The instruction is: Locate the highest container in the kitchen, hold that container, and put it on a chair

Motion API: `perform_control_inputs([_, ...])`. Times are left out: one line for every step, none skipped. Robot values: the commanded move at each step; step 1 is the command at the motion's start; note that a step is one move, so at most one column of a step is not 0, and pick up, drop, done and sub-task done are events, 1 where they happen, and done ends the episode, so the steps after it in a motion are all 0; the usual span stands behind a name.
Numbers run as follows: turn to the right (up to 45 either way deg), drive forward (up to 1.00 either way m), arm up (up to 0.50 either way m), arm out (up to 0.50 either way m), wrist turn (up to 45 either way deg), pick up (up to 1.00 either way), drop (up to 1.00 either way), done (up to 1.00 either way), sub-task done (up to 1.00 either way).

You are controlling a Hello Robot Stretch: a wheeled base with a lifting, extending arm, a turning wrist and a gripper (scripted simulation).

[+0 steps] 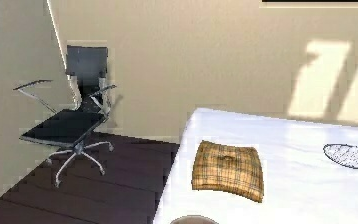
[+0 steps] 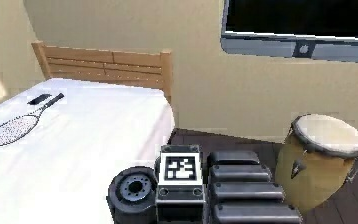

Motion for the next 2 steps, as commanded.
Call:
perform_control_inputs([-24.0,0.0,0.0,0.0,0.0,0.0,0.0,0.0,0.0])
perform_control_inputs([45.0,0.0,0.0,0.0,0.0,0.0,0.0,0.0,0.0])
